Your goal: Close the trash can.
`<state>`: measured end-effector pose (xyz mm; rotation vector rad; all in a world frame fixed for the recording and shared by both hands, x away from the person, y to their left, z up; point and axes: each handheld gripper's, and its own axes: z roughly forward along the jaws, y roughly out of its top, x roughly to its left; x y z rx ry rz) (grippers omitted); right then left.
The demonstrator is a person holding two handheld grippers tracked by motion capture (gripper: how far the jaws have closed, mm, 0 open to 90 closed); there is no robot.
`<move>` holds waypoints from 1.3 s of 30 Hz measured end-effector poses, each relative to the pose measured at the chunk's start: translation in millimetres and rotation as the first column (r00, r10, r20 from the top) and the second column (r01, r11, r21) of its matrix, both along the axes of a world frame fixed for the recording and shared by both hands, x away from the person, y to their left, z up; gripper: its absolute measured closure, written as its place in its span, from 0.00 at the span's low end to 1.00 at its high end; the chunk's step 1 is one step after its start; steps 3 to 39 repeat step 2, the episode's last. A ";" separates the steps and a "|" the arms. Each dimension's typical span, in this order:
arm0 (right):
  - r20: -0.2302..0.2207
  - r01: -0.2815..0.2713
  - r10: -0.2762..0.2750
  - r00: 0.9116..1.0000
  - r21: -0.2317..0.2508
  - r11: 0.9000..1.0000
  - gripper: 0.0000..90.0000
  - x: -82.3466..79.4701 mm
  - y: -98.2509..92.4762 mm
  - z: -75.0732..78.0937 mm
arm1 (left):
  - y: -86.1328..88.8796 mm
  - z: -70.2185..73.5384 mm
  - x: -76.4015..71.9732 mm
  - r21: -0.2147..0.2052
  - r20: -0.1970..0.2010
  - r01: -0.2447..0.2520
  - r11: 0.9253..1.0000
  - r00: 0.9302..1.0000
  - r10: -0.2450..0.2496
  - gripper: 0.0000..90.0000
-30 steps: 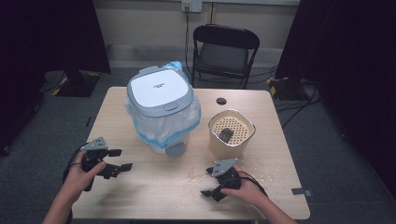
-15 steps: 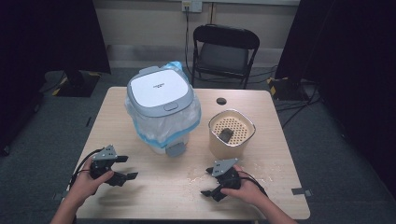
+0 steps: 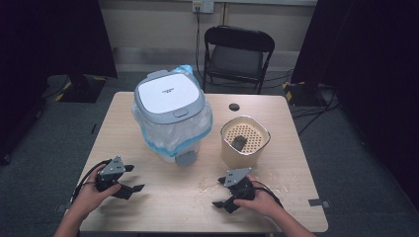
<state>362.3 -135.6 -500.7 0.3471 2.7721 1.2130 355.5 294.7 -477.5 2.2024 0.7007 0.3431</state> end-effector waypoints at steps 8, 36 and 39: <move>0.000 0.000 0.000 1.000 0.000 1.000 0.15 0.0 0.0 0.0 | 0.4 -1.1 -0.8 0.012 0.000 -0.001 1.000 1.000 0.001 0.18; 0.000 0.000 0.000 1.000 0.000 1.000 0.15 0.0 0.0 0.0 | 0.4 -1.1 -0.8 0.012 0.000 -0.001 1.000 1.000 0.001 0.18; 0.000 0.000 0.000 1.000 0.000 1.000 0.15 0.0 0.0 0.0 | 0.4 -1.1 -0.8 0.012 0.000 -0.001 1.000 1.000 0.001 0.18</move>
